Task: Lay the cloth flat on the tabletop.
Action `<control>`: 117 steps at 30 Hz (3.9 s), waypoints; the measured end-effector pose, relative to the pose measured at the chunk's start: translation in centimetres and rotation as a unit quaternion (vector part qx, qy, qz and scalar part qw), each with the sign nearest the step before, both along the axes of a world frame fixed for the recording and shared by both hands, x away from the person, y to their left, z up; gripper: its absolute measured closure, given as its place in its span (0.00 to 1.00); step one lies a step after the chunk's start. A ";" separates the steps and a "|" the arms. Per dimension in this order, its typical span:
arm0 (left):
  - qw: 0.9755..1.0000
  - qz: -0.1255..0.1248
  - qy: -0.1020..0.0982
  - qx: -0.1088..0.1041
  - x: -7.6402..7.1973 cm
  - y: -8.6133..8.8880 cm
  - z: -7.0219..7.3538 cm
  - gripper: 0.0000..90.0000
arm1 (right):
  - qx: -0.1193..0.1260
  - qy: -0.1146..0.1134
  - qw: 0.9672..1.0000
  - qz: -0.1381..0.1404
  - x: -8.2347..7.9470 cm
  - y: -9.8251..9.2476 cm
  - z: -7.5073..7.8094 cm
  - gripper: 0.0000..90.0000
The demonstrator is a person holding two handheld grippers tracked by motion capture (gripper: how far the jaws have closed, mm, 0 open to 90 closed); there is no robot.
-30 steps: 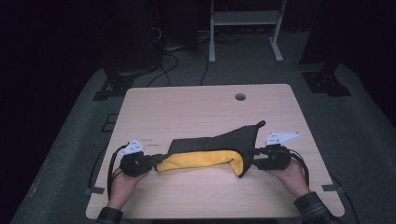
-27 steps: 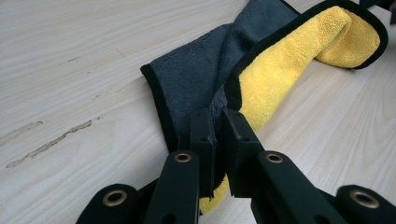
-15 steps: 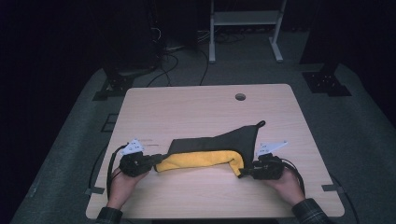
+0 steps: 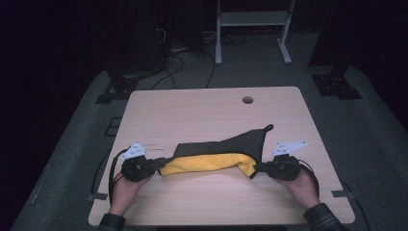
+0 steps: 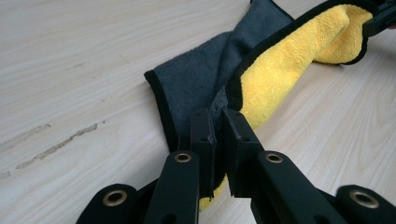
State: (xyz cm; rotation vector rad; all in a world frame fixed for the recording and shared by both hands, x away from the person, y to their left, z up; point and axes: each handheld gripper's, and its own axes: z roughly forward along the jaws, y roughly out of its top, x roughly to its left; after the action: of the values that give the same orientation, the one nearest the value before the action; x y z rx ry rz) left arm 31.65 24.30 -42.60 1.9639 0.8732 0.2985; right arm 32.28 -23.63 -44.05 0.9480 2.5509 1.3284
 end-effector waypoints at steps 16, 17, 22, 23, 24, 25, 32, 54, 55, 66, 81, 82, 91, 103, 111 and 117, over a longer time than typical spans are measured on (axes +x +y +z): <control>0.993 0.015 -0.111 -0.046 0.1 -0.3 7.2 0.92 | 0.040 -0.119 0.991 -0.045 1.3 -2.9 7.7 0.95; 0.992 0.014 -0.119 -0.047 0.1 -0.4 7.8 0.92 | 0.043 -0.128 0.990 -0.047 1.3 -3.1 8.3 0.95; 0.987 0.013 -0.150 -0.058 0.1 -0.7 9.9 0.92 | 0.051 -0.170 0.983 -0.057 1.3 -3.6 11.2 0.95; 0.986 0.013 -0.156 -0.059 0.1 -0.8 10.3 0.92 | 0.053 -0.179 0.981 -0.060 1.3 -3.7 11.7 0.95; 0.985 0.013 -0.161 -0.062 0.1 -0.8 10.7 0.92 | 0.054 -0.186 0.979 -0.062 1.2 -3.8 12.1 0.95; 0.984 0.013 -0.166 -0.064 0.1 -0.9 11.0 0.92 | 0.057 -0.192 0.978 -0.063 1.2 -3.9 12.6 0.95; 0.977 0.011 -0.200 -0.068 -0.2 -0.9 13.4 0.92 | 0.072 -0.230 0.968 -0.069 0.8 -4.2 15.4 0.95; 0.968 -0.004 -0.235 -0.091 -5.9 -0.2 16.2 0.92 | 0.081 -0.276 0.957 -0.048 -4.8 -4.4 18.5 0.95; 0.967 -0.008 -0.238 -0.090 -6.3 -0.1 16.4 0.92 | 0.082 -0.280 0.956 -0.045 -5.4 -4.4 18.7 0.95; 0.970 -0.013 -0.229 -0.080 -8.0 -0.1 16.4 0.92 | 0.075 -0.293 0.953 -0.024 -8.5 -4.6 19.5 0.95; 0.991 0.016 -0.125 -0.051 0.5 -0.9 7.7 0.92 | 0.018 -0.178 0.982 -0.053 -0.8 -4.1 10.9 0.95; 0.991 0.017 -0.126 -0.047 1.0 -1.0 7.5 0.92 | 0.016 -0.176 0.983 -0.055 -0.6 -4.1 10.8 0.95; 0.991 0.037 -0.128 -0.019 4.3 -2.7 6.5 0.92 | -0.024 -0.175 0.981 -0.081 1.1 -4.0 10.0 0.95; 0.992 0.060 -0.108 -0.011 8.7 -3.7 5.0 0.92 | -0.039 -0.161 0.980 -0.108 5.3 -4.2 8.2 0.94; 0.994 0.076 -0.081 -0.004 11.1 -3.8 2.8 0.92 | -0.045 -0.135 0.983 -0.118 9.1 -4.1 5.9 0.94; 0.995 0.082 -0.063 0.008 12.7 -3.9 1.3 0.92 | -0.050 -0.124 0.982 -0.130 11.1 -3.6 4.2 0.94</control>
State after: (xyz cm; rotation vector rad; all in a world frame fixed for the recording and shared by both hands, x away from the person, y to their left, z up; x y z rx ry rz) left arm 44.31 20.37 -41.30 1.8696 0.9526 0.5205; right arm 43.36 -27.19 -39.82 0.9886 2.1994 1.1533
